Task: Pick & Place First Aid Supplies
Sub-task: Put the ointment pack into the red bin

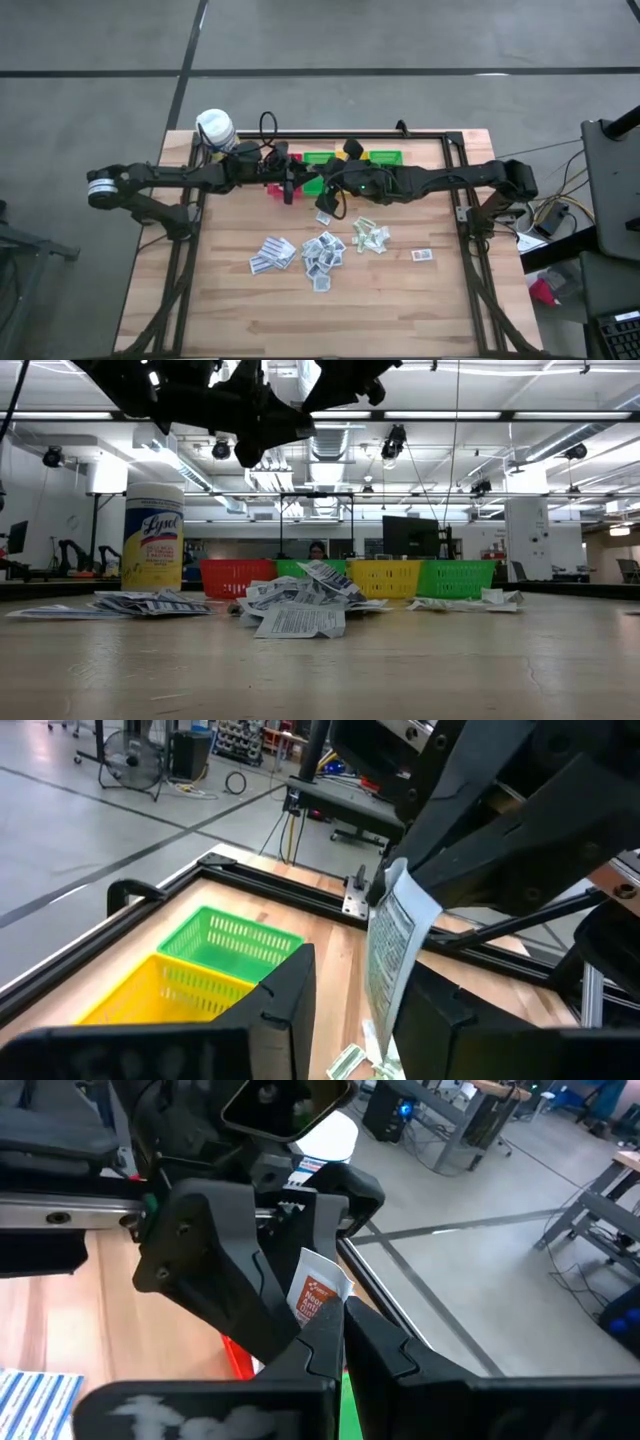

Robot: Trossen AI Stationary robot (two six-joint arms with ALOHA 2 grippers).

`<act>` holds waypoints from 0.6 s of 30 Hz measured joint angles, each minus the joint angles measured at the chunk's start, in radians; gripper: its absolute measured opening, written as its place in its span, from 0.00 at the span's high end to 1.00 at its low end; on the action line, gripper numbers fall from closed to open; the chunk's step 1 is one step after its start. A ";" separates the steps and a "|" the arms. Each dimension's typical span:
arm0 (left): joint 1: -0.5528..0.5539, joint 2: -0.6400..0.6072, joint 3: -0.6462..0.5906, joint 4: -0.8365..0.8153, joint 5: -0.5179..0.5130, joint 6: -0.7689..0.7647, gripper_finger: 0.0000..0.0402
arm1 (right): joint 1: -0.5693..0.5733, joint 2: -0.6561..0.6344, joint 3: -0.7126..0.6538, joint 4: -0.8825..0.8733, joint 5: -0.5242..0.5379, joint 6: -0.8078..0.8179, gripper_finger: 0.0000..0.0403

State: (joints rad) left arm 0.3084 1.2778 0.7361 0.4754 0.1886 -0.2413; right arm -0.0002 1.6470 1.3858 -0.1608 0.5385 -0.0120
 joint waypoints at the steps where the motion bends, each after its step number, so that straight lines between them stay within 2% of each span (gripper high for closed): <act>1: 0.000 0.000 0.000 -0.004 0.000 0.000 0.74 | 0.000 0.000 -0.001 -0.001 0.000 0.000 0.98; 5: 0.000 0.000 0.000 -0.013 0.000 -0.004 0.81 | 0.000 -0.003 -0.002 0.001 0.000 0.001 0.98; 10: 0.001 0.000 0.000 -0.026 0.002 -0.004 0.98 | 0.000 -0.006 -0.002 0.002 0.001 0.001 0.98; 18: 0.004 -0.001 -0.002 -0.034 -0.014 -0.017 1.00 | -0.003 -0.011 -0.002 -0.041 -0.031 0.007 0.97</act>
State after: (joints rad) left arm 0.3126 1.2766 0.7346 0.4412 0.1751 -0.2579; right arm -0.0034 1.6364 1.3834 -0.2014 0.5071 -0.0054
